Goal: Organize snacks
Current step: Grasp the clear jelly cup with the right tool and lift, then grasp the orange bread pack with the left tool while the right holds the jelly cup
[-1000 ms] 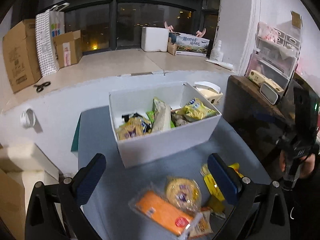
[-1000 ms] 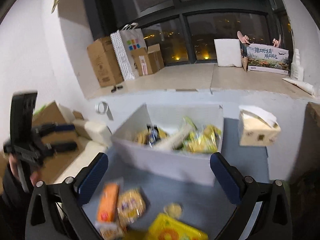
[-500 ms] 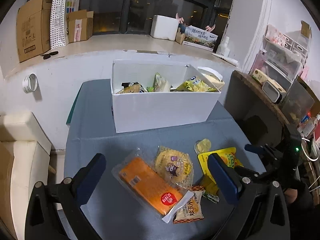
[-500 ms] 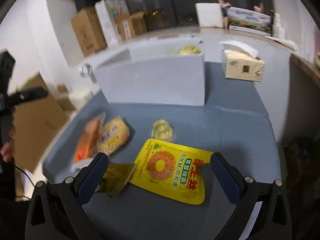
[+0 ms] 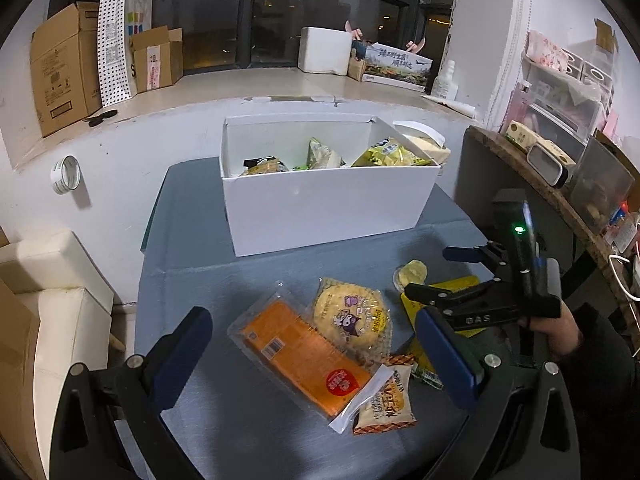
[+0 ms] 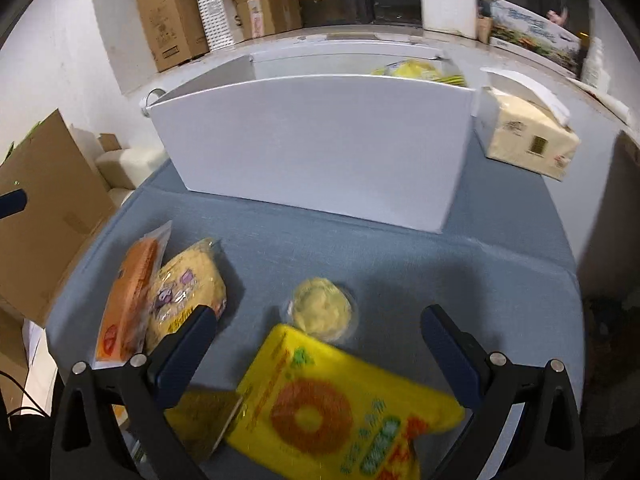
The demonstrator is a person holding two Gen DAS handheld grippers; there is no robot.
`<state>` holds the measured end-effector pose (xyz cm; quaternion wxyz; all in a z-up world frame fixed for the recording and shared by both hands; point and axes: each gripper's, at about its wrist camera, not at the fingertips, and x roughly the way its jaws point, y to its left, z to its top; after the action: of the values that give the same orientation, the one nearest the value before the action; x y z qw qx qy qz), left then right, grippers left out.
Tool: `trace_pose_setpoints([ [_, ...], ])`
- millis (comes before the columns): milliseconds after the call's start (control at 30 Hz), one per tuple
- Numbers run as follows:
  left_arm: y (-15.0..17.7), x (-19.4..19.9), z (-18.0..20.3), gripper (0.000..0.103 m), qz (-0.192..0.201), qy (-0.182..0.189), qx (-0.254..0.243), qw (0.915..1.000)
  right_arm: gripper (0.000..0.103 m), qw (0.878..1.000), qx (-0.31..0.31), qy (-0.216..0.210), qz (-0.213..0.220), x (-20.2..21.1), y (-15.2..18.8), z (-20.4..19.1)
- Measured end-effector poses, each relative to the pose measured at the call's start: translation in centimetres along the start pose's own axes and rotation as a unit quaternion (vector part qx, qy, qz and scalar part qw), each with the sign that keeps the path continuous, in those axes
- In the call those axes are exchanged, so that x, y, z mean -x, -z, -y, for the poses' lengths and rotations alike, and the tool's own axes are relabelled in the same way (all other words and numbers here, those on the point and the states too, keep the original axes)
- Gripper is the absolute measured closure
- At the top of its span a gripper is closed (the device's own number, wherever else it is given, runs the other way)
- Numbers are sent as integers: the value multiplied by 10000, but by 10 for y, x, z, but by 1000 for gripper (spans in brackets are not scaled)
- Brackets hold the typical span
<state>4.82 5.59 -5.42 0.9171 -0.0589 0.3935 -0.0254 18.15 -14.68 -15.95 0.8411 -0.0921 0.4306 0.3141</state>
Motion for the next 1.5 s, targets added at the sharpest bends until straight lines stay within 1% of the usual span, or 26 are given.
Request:
trace_pose_setpoints([
  [200, 4, -4, -13, 0, -92, -94, 178, 9998, 0, 9997, 178, 94, -141, -18, -4, -6],
  [267, 6, -6, -18, 0, -130, -79, 264, 9995, 19, 9997, 109, 30, -228, -24, -4, -5],
  [300, 6, -8, -19, 0, -137, -87, 282, 9995, 51, 9996, -7, 15, -269, -27, -2, -1],
  [333, 8, -9, -20, 0, -151, -93, 287, 9994, 60, 9994, -61, 132, -299, -29, -2, 2],
  [367, 9, -12, -21, 0, -184, -127, 291, 9993, 64, 9997, -85, 124, -216, -27, -2, 4],
  [433, 13, -18, -23, 0, -280, -223, 331, 9988, 64, 9996, -174, -17, -235, -25, -4, 10],
  [467, 14, -21, -25, 0, -318, -217, 364, 9986, 64, 9996, -174, 1, -199, -23, -4, 11],
  [567, 17, -26, -27, 0, -386, -183, 417, 9982, 64, 9997, -259, -13, -16, -11, -5, 16],
  [733, 20, -34, -25, 0, -512, -224, 423, 9975, 64, 9985, -452, -61, 309, 11, -10, 20],
  [833, 23, -49, -27, 0, -747, -68, 688, 9948, 64, 9978, -441, -83, 482, 22, -15, 14],
  [900, 25, -61, -30, 0, -950, 52, 1073, 9897, 64, 9974, -393, -65, 607, 34, -16, 8],
  [967, 27, -76, -32, 0, -1204, 125, 1514, 9810, 64, 9970, -328, -63, 695, 42, -16, 5],
  [1033, 30, -91, -33, 0, -1472, -39, 1850, 9717, 64, 9964, -259, -91, 804, 55, -12, -5],
  [1133, 33, -110, -30, 0, -1813, -397, 2118, 9595, 64, 9957, -188, -85, 902, 65, -4, -14],
  [1200, 35, -118, -26, 0, -1902, -420, 2210, 9556, 64, 9955, -150, -127, 922, 71, -1, -18],
  [1267, 36, -127, -20, 0, -2019, -740, 2146, 9527, 64, 9954, -78, -96, 950, 75, 1, -22],
  [1300, 36, -131, -19, 0, -2067, -790, 2152, 9512, 64, 9953, -53, -86, 964, 76, 2, -24],
  [1333, 35, -132, -16, 0, -2019, -839, 2139, 9521, 64, 9952, -53, -106, 970, 78, 4, -24],
  [1367, 33, -133, -14, 0, -1995, -813, 2106, 9535, 64, 9951, -57, -113, 984, 79, 4, -24],
  [1400, 32, -135, -12, 0, -2024, -814, 2059, 9539, 64, 9950, -43, -98, 998, 80, 4, -24],
  [1433, 31, -137, -9, 1, -2001, -888, 1961, 9558, 64, 9949, -32, -78, 1004, 80, 4, -24],
  [1500, 31, -135, -7, 5, -1886, -897, 1927, 9588, 64, 9949, -53, -87, 1004, 81, 6, -25],
])
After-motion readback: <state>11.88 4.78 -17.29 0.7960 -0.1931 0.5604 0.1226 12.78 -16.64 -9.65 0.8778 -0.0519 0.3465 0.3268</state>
